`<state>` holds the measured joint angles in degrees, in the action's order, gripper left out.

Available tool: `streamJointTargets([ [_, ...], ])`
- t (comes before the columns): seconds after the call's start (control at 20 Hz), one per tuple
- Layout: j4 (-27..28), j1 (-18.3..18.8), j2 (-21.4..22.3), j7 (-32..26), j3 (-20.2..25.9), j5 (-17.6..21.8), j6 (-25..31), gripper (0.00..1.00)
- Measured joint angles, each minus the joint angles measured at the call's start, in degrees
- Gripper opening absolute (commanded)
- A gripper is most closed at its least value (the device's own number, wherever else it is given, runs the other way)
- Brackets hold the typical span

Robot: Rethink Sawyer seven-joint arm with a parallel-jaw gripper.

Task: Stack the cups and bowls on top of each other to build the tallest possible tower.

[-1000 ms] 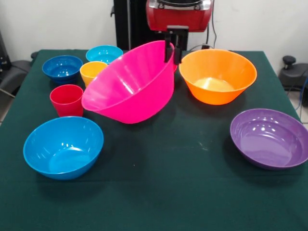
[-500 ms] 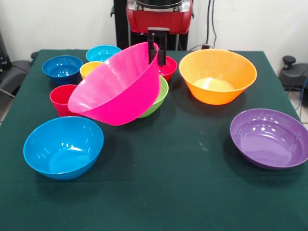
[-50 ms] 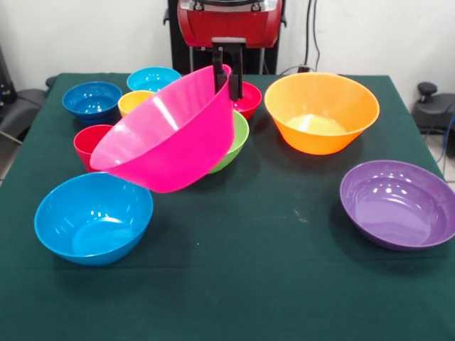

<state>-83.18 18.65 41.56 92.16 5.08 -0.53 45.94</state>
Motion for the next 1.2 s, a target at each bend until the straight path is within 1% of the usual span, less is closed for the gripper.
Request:
streamJointTargets([
  [0.2,1.92,0.48,-0.75,0.0,0.92,0.15,2.09,0.0],
  [0.4,2.4,1.19,-1.11,0.0,1.8,0.27,3.0,0.0],
  [0.75,2.41,3.89,-1.11,0.0,3.74,1.61,4.63,0.0],
  [1.2,2.41,9.06,-1.12,0.0,6.16,4.88,5.01,0.0],
])
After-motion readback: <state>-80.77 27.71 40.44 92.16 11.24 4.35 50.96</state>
